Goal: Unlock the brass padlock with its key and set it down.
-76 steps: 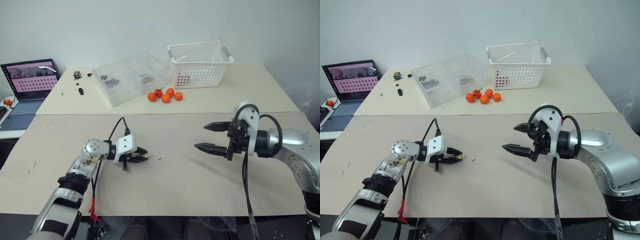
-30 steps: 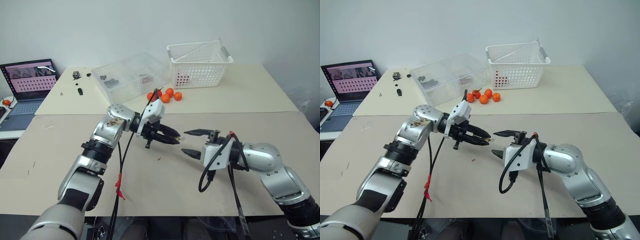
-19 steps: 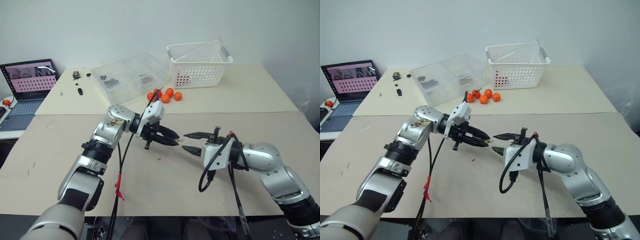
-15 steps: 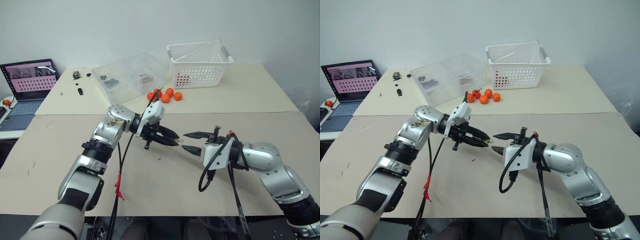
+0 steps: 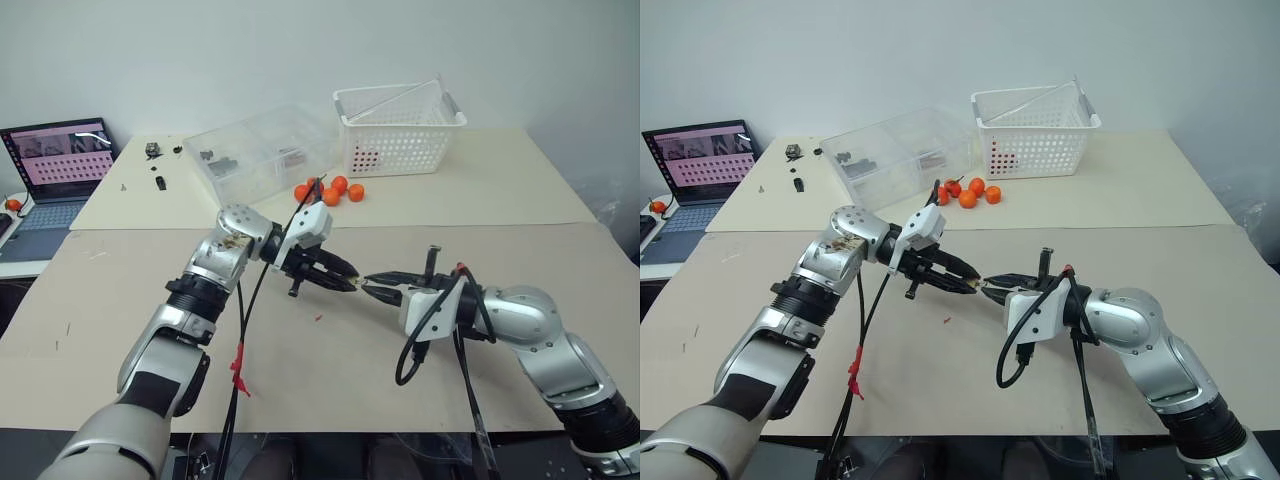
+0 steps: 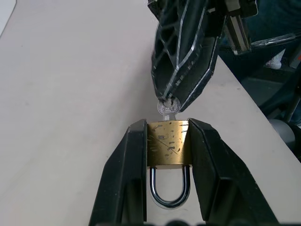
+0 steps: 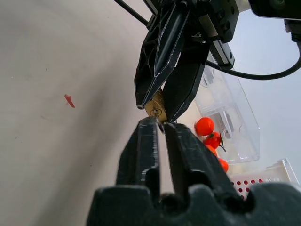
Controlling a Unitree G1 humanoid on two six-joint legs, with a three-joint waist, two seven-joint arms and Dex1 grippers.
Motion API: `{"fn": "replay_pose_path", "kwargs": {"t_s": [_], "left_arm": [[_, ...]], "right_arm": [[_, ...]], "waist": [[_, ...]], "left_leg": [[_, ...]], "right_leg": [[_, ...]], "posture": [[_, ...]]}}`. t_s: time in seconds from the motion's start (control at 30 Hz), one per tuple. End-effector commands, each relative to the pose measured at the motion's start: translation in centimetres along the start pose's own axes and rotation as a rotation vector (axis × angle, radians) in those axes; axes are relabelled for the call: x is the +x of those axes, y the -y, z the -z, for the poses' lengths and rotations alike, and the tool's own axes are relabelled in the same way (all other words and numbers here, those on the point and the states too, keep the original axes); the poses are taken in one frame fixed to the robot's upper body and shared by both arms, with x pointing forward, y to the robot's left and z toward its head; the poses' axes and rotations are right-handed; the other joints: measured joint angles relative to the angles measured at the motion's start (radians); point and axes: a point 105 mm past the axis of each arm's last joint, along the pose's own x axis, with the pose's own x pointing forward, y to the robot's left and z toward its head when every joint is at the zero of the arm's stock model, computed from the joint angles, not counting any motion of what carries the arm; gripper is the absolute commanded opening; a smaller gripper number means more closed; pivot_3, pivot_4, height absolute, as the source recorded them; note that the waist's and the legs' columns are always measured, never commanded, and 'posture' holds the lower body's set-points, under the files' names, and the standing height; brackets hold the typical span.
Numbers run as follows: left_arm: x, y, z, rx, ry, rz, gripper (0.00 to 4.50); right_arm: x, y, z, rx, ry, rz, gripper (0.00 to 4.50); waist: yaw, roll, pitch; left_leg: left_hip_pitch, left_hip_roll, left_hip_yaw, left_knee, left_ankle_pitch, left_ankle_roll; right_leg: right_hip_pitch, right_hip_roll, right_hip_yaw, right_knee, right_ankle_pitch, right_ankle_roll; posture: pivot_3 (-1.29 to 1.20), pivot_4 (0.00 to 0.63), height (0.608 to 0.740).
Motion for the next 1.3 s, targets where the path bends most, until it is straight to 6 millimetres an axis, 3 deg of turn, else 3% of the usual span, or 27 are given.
{"fn": "replay_pose_path", "kwargs": {"t_s": [0.03,0.33,0.67,0.87,1.0,1.17,1.27,1.3], "left_arm": [[-0.1,-0.3,-1.3,0.055,0.007,0.002,0.78],[0.0,-0.5,-1.5,0.13,-0.012,-0.011,0.78],[0.4,-0.7,-2.5,0.274,-0.023,-0.026,0.78],[0.3,-0.9,-2.4,0.144,0.022,-0.042,0.78],[0.2,-1.1,-1.0,0.067,-0.021,-0.055,0.78],[-0.1,-1.8,-0.4,0.009,-0.034,-0.103,0.78],[-0.2,-1.8,-0.4,0.01,-0.042,-0.099,0.78],[-0.4,-1.7,-0.4,0.009,-0.043,-0.096,0.78]], "right_arm": [[-0.1,0.8,-1.1,-0.038,0.039,0.034,0.01],[0.0,0.6,-1.0,0.02,0.038,0.018,0.01],[0.4,0.7,-1.2,0.271,0.043,0.003,0.01],[0.5,1.3,-1.4,0.147,0.034,0.013,0.01],[0.5,1.3,-2.2,0.097,0.075,0.0,0.01],[0.3,1.1,-2.1,0.008,0.085,0.017,1.45],[-0.1,0.3,-1.1,-0.043,0.06,0.007,2.58],[-0.2,0.0,-0.8,-0.046,0.055,-0.001,2.58]], "waist": [[0.0,0.0,0.0],[0.0,0.0,0.0],[0.002,0.0,0.0],[0.001,0.0,0.0],[-0.001,0.0,0.0],[-0.001,0.0,0.0],[0.0,0.0,0.0],[0.001,0.0,0.0]], "left_leg": [[0.0,0.0,0.0,0.0,0.0,0.0],[0.0,0.0,0.0,0.0,0.0,0.0],[0.0,0.0,0.0,0.0,0.0,0.0],[0.0,0.0,0.0,0.001,-0.001,0.001],[0.0,0.0,0.0,0.001,-0.001,0.001],[0.0,0.0,0.0,0.001,0.0,0.001],[0.0,0.0,0.0,0.001,0.0,0.001],[0.0,0.0,0.0,0.001,0.0,0.001]], "right_leg": [[0.0,0.0,0.0,0.0,0.0,0.0],[0.0,0.0,0.0,0.0,0.0,0.0],[0.0,0.0,0.0,0.0,0.0,0.0],[0.0,0.0,0.0,0.0,0.0,0.0],[0.0,0.0,0.0,0.001,0.0,0.0],[0.0,0.0,0.0,0.001,0.0,0.0],[0.0,0.0,0.0,0.001,0.0,0.0],[0.0,0.0,0.0,0.0,0.0,0.0]], "posture": [[0.0,0.15,0.74],[0.0,0.15,0.74],[0.0,0.15,0.74],[0.0,0.15,0.74],[0.0,0.15,0.74],[0.0,0.15,0.74],[0.0,0.15,0.74],[0.0,0.15,0.74]]}}
